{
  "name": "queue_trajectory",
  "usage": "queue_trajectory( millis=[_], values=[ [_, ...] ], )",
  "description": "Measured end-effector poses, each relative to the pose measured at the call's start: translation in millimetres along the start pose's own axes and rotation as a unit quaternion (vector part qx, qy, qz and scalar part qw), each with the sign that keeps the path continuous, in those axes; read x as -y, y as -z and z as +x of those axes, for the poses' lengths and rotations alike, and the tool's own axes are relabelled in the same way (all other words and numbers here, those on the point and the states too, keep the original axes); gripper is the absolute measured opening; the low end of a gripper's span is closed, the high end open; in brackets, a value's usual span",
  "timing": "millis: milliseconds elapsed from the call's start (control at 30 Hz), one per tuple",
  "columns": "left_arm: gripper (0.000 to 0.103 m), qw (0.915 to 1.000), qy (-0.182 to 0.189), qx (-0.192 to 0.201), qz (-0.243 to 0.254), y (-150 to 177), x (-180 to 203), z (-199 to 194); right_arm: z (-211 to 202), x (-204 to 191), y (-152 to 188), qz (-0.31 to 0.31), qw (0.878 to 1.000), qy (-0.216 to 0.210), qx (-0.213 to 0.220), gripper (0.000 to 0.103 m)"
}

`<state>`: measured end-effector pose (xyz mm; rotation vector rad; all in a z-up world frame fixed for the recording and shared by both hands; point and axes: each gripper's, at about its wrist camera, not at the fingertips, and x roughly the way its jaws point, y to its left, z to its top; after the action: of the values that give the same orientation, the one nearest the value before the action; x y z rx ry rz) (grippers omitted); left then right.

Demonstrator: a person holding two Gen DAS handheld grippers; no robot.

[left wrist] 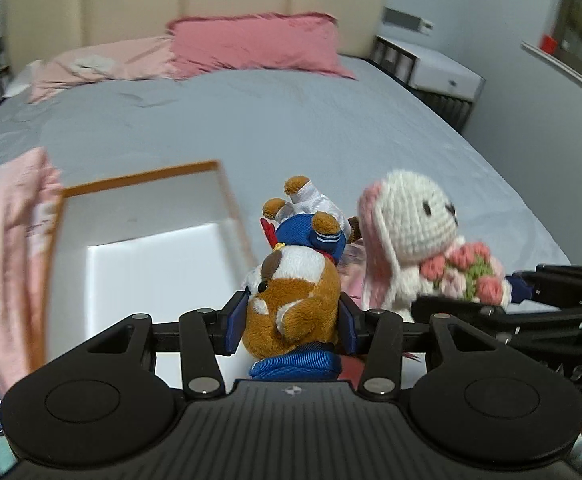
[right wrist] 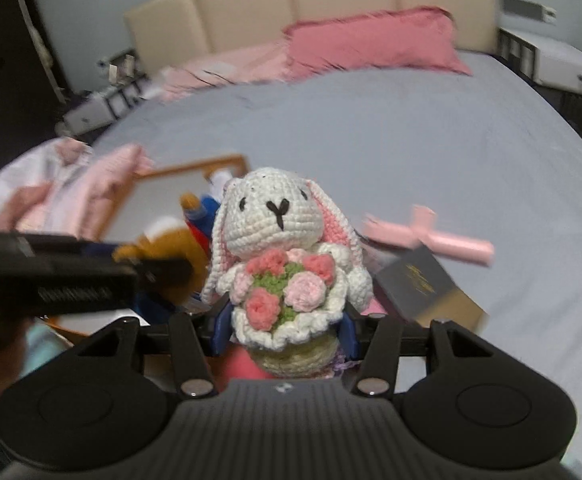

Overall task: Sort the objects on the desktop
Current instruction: 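Carry the dog and bunny into the white box and lower them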

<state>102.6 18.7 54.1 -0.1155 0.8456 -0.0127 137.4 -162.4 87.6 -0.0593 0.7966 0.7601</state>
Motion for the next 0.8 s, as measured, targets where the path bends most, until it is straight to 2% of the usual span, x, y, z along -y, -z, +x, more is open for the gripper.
queue_trajectory(
  millis=[200, 400, 667, 800],
  values=[
    [0.053, 0.9981, -0.048, 0.005, -0.04, 4.1, -47.5, -12.0, 19.1, -46.4, -22.2, -0.008, 0.999, -0.051, 0.003, 0.054],
    [0.054, 0.9933, -0.102, -0.02, -0.051, 17.4, -82.0, -2.1, 64.5, -79.1, -34.1, 0.009, 0.995, -0.09, -0.047, 0.054],
    [0.053, 0.9897, -0.128, -0.055, -0.034, 38.4, -96.3, 17.4, 130.0, -108.1, -27.8, -0.007, 0.988, -0.084, -0.133, 0.054],
    [0.053, 0.9875, -0.14, -0.073, 0.001, 45.4, -89.9, 28.2, 154.2, -117.7, -24.5, -0.02, 0.981, -0.075, -0.175, 0.054]
  ],
)
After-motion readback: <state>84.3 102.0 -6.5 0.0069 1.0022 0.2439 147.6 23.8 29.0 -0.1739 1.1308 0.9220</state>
